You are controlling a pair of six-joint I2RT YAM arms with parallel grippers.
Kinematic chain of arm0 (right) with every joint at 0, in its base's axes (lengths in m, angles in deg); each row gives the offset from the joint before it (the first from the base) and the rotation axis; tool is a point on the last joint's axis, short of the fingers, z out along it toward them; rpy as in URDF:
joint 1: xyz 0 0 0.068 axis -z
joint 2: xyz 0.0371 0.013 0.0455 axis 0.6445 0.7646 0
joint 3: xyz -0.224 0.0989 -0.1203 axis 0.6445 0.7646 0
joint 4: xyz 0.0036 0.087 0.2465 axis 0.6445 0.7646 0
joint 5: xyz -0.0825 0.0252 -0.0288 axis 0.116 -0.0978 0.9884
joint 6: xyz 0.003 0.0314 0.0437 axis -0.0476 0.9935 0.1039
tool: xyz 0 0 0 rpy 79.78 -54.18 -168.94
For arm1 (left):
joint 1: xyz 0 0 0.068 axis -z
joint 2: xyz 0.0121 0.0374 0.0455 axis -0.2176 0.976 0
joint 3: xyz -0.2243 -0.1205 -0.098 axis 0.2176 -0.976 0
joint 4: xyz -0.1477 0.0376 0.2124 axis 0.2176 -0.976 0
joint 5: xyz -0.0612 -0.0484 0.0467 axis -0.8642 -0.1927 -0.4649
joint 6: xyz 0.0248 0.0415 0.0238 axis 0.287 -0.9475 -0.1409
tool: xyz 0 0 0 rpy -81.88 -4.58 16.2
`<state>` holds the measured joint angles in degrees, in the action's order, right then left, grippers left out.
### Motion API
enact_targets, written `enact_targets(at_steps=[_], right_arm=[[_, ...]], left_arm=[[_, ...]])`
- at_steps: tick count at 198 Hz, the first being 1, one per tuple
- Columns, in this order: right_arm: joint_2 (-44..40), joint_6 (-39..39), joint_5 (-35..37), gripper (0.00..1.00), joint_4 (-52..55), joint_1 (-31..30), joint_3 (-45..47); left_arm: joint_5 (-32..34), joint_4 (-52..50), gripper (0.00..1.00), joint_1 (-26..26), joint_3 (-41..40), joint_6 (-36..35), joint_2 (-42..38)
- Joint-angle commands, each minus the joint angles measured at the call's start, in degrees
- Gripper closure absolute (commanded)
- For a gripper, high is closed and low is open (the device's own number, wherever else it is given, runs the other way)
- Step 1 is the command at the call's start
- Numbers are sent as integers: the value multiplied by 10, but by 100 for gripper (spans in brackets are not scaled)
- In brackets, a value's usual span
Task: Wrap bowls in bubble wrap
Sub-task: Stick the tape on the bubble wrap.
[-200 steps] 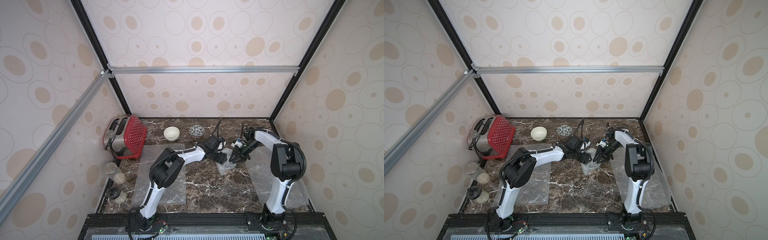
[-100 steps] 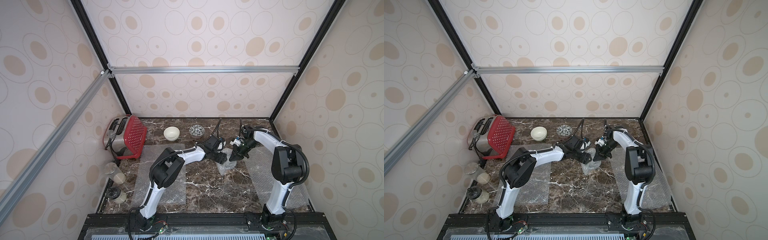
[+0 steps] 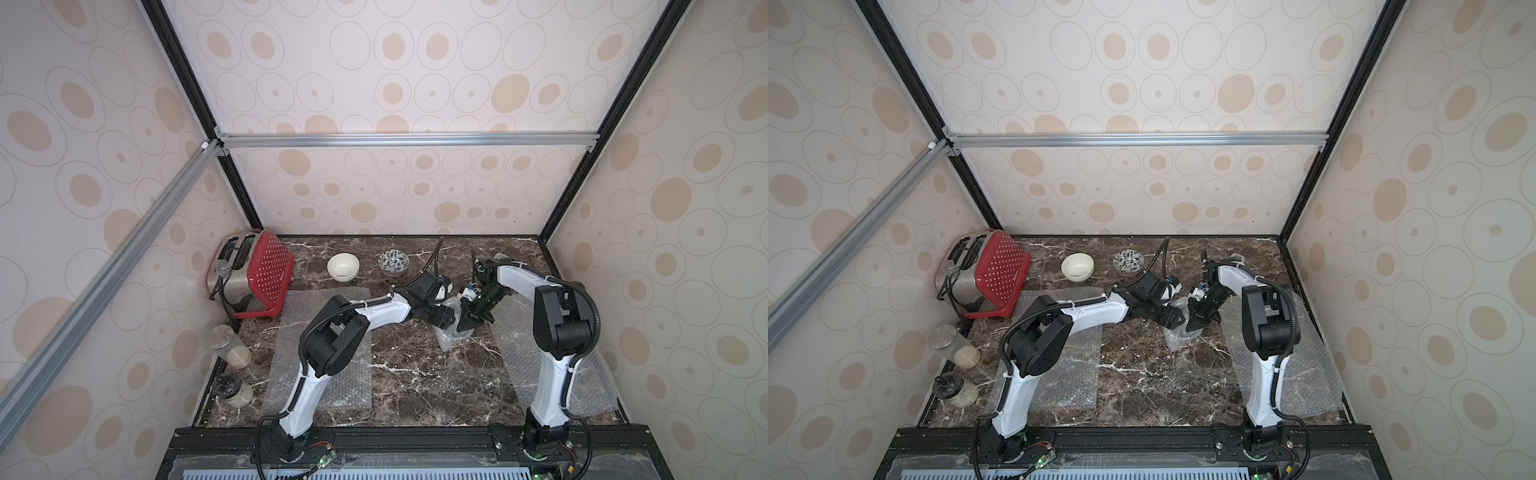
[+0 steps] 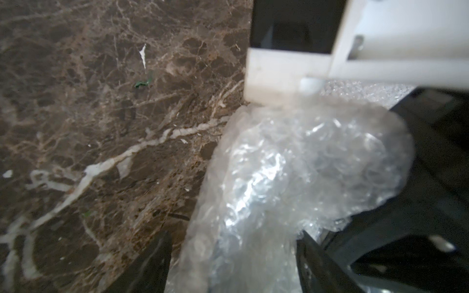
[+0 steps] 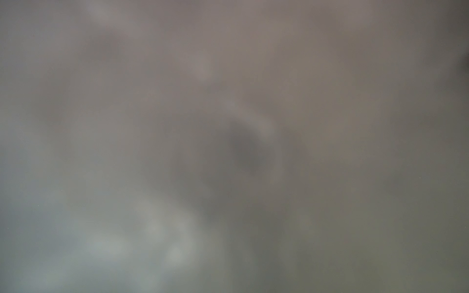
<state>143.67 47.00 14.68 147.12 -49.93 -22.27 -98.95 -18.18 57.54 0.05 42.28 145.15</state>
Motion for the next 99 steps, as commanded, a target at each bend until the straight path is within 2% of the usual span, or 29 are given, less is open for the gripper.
enact_targets(at_steps=[1, 19, 99], right_arm=[[19, 5, 61, 93, 16, 0, 3], [22, 5, 85, 93, 24, 0, 0], [37, 7, 108, 94, 21, -12, -12]], left_arm=[[24, -13, 25, -6, -12, 4, 27], [23, -10, 26, -8, -12, 7, 39], [13, 9, 26, -27, -33, 24, 55]])
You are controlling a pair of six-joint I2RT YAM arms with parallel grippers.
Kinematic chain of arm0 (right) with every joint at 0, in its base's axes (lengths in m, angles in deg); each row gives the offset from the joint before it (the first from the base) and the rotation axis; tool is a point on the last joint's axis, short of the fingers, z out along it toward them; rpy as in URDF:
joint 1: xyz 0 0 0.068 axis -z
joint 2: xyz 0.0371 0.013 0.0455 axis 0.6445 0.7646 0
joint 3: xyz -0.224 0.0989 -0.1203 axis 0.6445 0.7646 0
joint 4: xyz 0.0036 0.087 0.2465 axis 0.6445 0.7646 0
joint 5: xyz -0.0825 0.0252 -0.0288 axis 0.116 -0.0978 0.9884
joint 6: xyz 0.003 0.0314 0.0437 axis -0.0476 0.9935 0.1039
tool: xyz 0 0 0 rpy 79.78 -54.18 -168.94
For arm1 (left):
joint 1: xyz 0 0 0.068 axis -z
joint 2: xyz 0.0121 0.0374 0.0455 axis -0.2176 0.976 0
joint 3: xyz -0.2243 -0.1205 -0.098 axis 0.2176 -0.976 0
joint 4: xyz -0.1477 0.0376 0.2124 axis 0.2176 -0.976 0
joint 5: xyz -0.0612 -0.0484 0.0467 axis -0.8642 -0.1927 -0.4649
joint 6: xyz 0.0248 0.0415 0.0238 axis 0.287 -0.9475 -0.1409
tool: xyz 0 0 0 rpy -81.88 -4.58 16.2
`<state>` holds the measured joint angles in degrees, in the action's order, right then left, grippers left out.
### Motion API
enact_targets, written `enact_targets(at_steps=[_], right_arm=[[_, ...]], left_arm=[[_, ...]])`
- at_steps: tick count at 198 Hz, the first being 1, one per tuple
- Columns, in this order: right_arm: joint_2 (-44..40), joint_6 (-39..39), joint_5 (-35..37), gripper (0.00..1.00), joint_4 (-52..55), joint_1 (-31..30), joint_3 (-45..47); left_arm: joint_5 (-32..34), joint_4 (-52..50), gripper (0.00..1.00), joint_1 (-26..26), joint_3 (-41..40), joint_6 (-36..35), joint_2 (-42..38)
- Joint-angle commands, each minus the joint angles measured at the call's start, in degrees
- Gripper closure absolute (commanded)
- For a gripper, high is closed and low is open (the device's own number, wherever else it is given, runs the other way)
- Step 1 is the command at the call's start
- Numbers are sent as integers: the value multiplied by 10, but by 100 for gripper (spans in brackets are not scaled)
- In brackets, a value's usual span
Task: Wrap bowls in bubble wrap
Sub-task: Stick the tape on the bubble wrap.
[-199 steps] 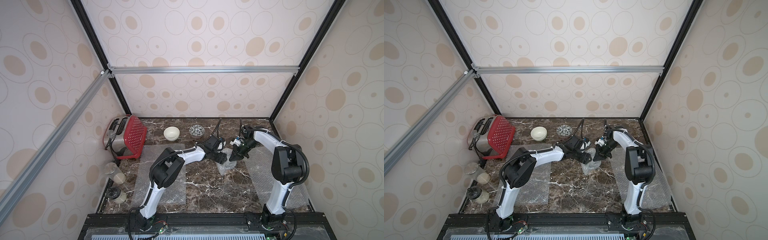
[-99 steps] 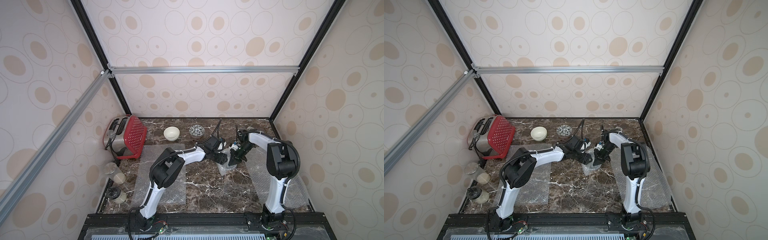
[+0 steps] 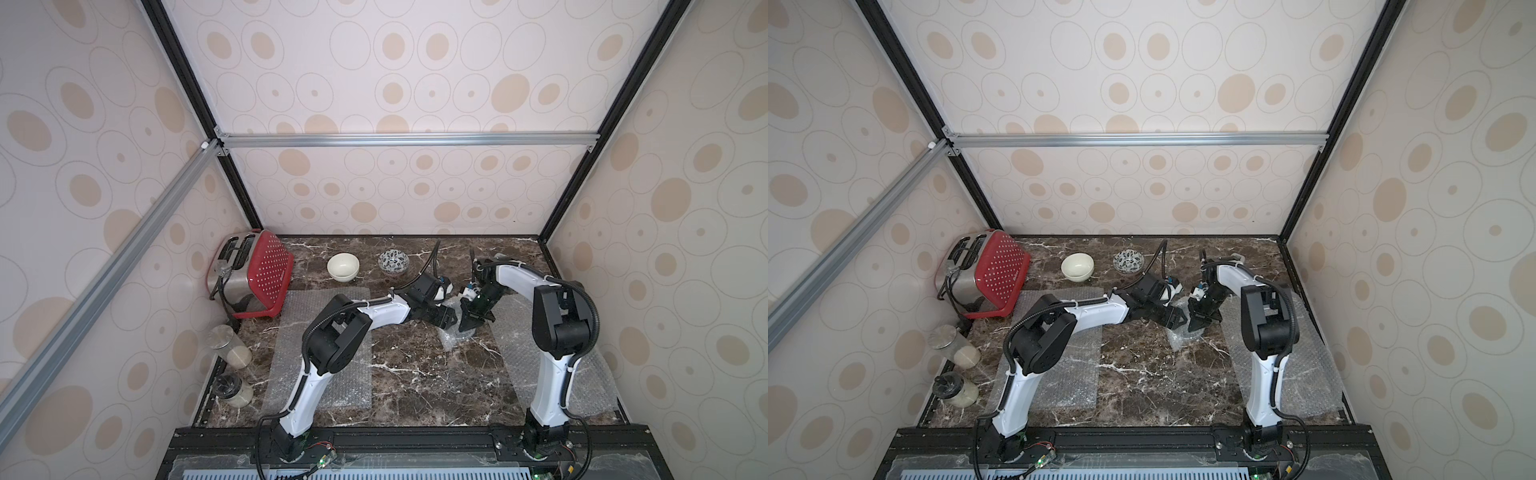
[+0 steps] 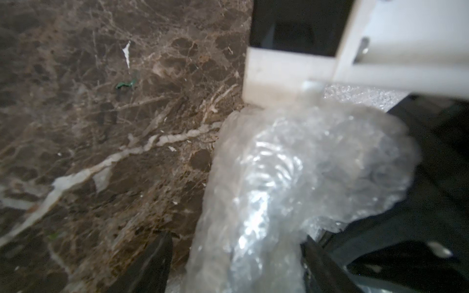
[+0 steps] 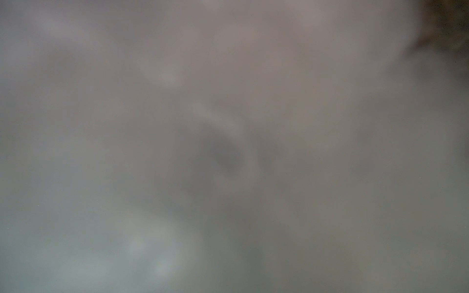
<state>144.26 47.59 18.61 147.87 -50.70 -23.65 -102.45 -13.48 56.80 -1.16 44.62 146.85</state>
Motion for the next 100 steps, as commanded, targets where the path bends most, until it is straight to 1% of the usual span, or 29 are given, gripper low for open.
enact_targets(at_steps=[1, 31, 53, 76, 100], right_arm=[[31, 1, 68, 94, 14, -4, 2], [5, 2, 45, 93, 11, -5, -7], [-32, 0, 13, 90, 11, -5, -21], [-75, 7, -15, 86, 7, -5, -39], [-102, 12, -12, 85, 16, -4, -58]], left_arm=[[48, -38, 26, -19, -21, 0, 39], [43, -41, 26, -20, -25, 3, 36], [36, -44, 26, -19, -25, 11, 10], [44, -64, 24, -19, -15, 5, -24], [59, -96, 20, -20, 5, -7, -41]])
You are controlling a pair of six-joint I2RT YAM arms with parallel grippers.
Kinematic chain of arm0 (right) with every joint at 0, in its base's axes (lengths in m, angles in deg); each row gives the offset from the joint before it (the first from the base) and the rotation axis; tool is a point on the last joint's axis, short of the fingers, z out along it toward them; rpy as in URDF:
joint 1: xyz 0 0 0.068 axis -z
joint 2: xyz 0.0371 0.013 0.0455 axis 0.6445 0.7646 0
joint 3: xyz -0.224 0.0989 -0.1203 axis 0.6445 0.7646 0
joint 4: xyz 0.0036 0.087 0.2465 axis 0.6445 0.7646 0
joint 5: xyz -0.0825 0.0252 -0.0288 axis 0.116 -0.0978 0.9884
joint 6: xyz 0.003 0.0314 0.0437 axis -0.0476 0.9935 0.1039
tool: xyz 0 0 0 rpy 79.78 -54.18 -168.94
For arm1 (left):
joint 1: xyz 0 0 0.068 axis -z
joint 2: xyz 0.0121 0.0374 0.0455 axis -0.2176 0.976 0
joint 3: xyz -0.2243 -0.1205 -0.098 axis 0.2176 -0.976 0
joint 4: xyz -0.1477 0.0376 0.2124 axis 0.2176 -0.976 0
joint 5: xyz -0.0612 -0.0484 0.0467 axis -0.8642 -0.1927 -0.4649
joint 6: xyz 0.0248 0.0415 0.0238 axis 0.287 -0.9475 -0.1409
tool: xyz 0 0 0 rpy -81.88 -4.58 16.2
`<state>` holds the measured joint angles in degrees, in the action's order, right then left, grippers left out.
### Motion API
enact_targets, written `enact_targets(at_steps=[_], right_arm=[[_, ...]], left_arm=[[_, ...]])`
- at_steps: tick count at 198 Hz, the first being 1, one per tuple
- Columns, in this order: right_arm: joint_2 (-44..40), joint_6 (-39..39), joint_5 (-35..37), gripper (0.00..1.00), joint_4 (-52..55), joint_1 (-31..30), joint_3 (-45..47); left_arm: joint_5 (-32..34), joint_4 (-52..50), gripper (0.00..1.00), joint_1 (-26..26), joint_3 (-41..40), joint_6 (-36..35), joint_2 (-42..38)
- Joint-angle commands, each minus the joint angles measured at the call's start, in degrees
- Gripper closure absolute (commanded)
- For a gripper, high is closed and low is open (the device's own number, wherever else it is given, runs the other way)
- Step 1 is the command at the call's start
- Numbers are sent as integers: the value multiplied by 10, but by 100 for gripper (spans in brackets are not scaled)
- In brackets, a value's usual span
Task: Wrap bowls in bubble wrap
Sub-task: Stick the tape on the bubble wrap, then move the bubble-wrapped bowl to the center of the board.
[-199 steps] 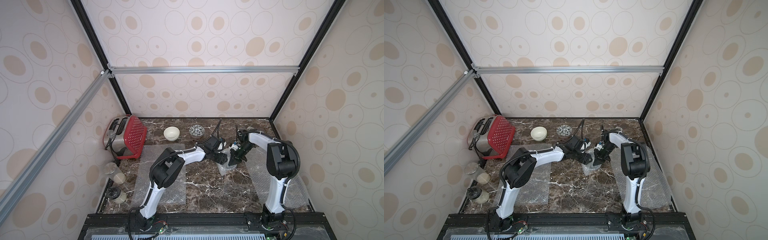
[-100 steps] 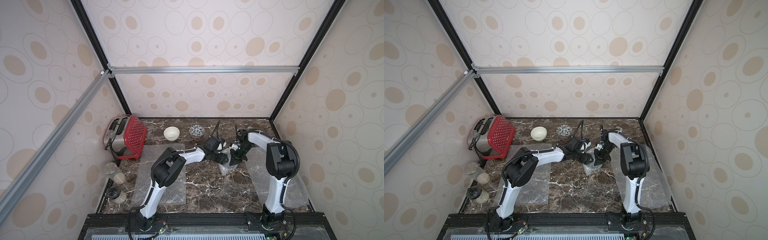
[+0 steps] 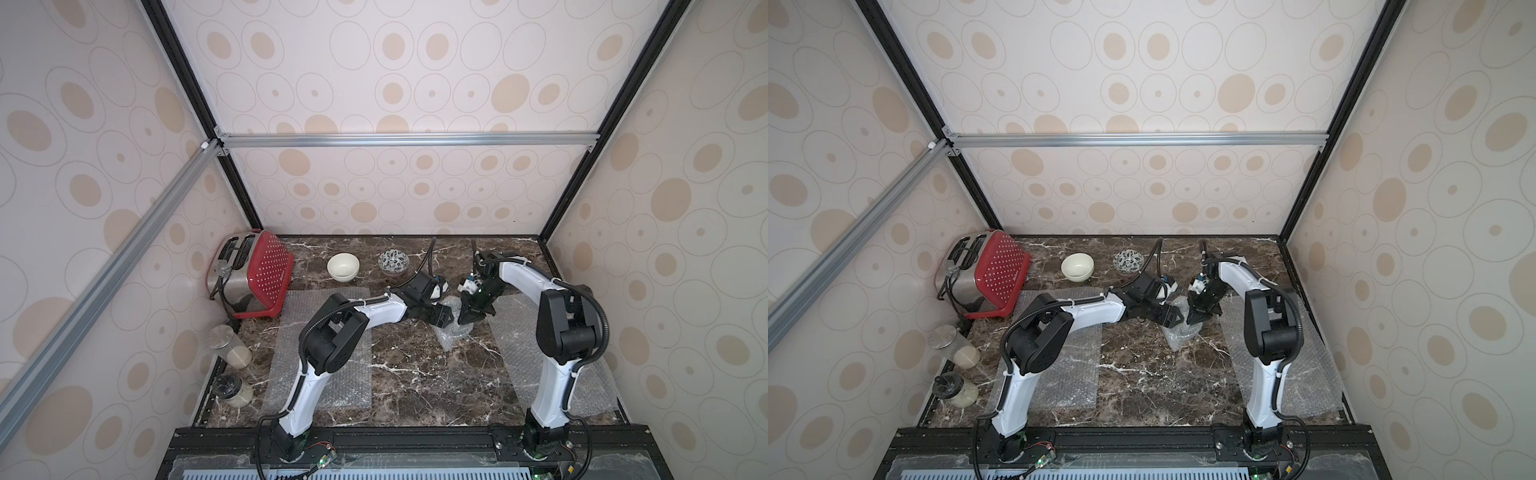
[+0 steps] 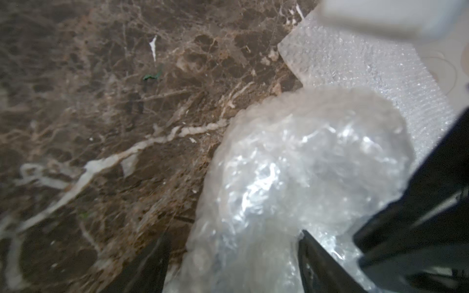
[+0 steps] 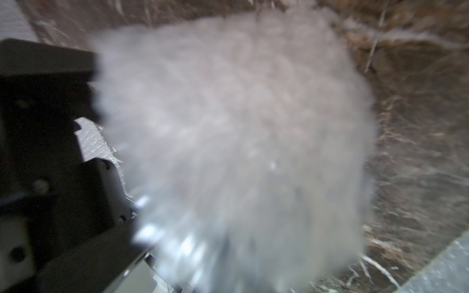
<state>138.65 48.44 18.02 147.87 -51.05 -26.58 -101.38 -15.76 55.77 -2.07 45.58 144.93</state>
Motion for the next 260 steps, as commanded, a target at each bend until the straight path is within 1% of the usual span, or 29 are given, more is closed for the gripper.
enact_targets(at_steps=[1, 22, 53, 58, 64, 71, 101, 143, 158, 173, 188, 200, 215, 231, 260], right_arm=[[-47, 4, -6, 85, 16, -1, -29], [-61, 6, 5, 85, 17, 0, -25], [-89, 14, 6, 80, -8, 1, 18], [-93, 16, 8, 80, -13, 2, 24], [-97, 17, 10, 80, -17, 2, 33], [-102, 18, 14, 79, -20, 5, 41], [-118, 28, 16, 78, -40, 15, 74], [-137, 50, 28, 77, -76, 18, 105], [-136, 62, 36, 77, -90, 23, 119], [-137, 77, 24, 73, -115, 30, 144], [-144, 94, 5, 71, -147, 32, 173], [-150, 106, -17, 66, -174, 32, 198], [-159, 119, -31, 63, -203, 31, 225], [-167, 130, -38, 62, -229, 33, 250], [-186, 139, -54, 62, -259, 36, 273]], left_arm=[[49, -74, 20, -9, 15, -17, -22], [52, -88, 17, -10, 22, -21, -36], [56, -102, 14, -9, 29, -24, -66], [56, -106, 10, -9, 31, -25, -70], [57, -109, 3, -10, 32, -26, -77], [58, -110, 1, -10, 32, -27, -86], [62, -113, 1, -15, 21, -25, -120], [73, -68, 4, -25, -64, 2, -188], [65, -60, 4, -26, -85, 10, -192], [57, -59, 4, -27, -102, 21, -187], [38, -36, 4, -27, -130, 42, -188], [5, 3, 4, -27, -160, 73, -192], [-35, 56, 4, -27, -195, 115, -192], [-64, 105, 4, -27, -224, 151, -186], [-79, 151, 4, -27, -241, 180, -171]])
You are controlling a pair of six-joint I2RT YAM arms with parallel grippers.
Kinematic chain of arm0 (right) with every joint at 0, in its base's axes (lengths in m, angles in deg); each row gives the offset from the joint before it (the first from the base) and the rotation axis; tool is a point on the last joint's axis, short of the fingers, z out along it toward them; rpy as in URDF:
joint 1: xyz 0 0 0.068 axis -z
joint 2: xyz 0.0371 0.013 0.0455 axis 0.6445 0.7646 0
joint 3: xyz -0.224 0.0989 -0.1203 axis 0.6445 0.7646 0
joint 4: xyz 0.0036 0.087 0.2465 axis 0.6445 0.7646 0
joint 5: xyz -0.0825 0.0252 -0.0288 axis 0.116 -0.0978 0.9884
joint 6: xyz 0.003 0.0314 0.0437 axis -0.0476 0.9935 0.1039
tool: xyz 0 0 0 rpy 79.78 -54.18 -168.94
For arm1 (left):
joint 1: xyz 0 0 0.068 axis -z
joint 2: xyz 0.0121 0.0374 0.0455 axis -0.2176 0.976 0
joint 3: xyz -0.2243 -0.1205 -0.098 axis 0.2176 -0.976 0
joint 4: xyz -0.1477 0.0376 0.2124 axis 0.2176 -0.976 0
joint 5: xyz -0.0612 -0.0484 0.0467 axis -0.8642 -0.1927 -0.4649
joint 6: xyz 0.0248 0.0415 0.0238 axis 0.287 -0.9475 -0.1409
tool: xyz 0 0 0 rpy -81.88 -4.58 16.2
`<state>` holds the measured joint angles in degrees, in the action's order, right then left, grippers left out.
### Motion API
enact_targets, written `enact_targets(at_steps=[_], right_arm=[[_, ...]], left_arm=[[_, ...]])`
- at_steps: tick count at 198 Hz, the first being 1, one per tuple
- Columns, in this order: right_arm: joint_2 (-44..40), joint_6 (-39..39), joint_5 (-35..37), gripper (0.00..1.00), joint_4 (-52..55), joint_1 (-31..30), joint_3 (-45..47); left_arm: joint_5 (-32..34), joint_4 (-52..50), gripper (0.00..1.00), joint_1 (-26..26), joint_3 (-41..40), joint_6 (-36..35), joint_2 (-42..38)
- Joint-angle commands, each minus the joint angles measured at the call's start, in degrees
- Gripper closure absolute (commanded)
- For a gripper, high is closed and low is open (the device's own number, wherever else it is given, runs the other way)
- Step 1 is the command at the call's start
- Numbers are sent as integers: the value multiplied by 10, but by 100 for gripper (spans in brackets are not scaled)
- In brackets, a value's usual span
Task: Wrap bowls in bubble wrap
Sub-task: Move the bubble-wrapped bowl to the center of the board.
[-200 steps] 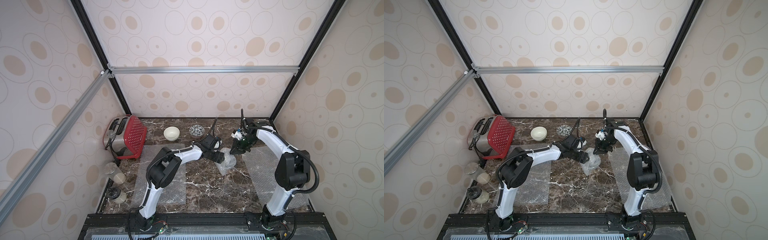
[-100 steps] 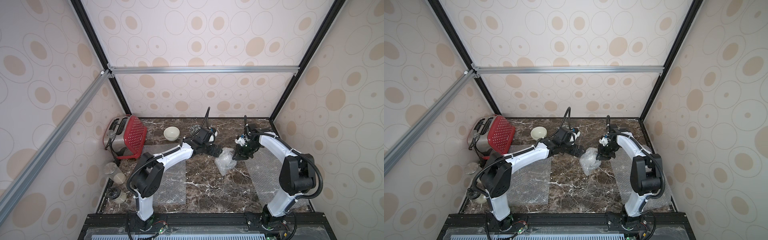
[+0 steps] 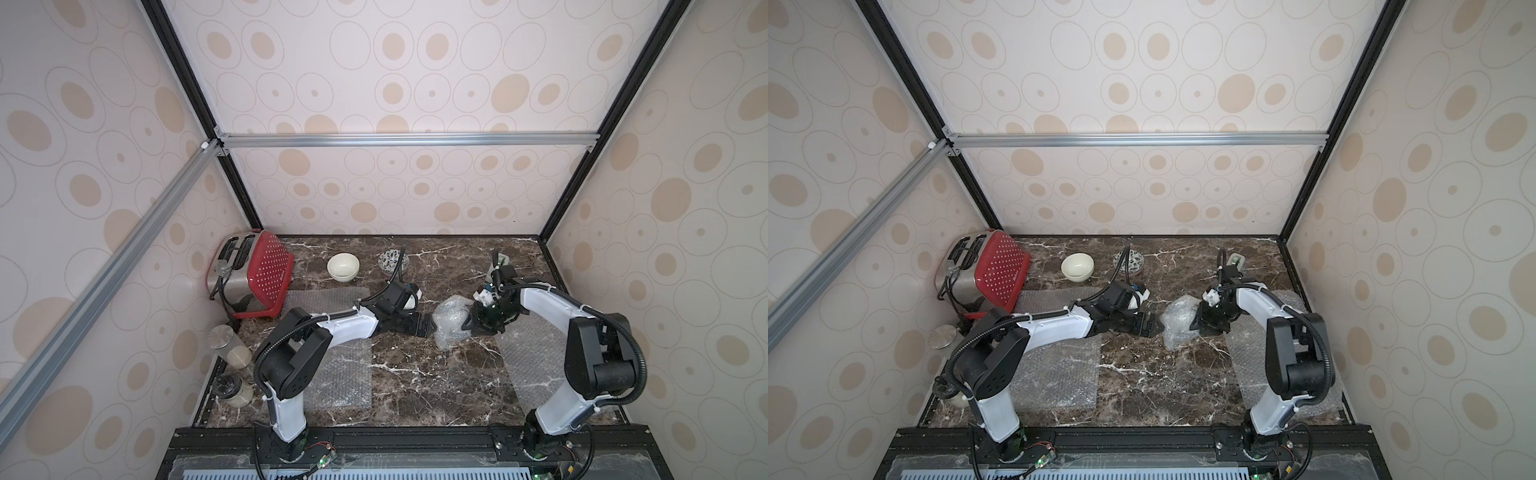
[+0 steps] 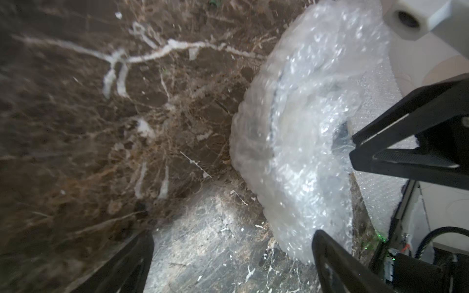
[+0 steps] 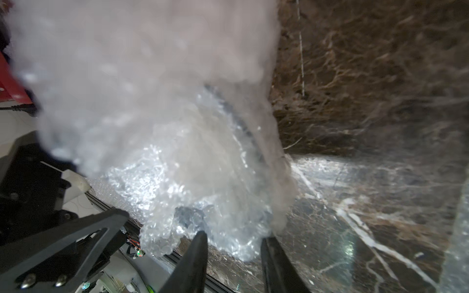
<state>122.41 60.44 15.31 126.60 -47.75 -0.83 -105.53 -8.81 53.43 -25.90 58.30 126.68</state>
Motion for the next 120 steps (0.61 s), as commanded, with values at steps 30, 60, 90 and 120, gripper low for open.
enact_targets(at_steps=[30, 60, 90, 120], right_arm=[[-54, 15, -31, 61, -37, 20, 4], [-72, 28, -13, 61, -49, 58, 35], [-79, 45, -67, 61, -103, 60, 93], [-98, 54, -100, 66, -136, 59, 141]], left_arm=[[-38, 95, 5, -3, 6, 66, 18], [-40, 104, 6, -3, 17, 73, 37], [-65, 150, 8, -2, 18, 108, 56], [-70, 152, 9, 0, 26, 113, 65]])
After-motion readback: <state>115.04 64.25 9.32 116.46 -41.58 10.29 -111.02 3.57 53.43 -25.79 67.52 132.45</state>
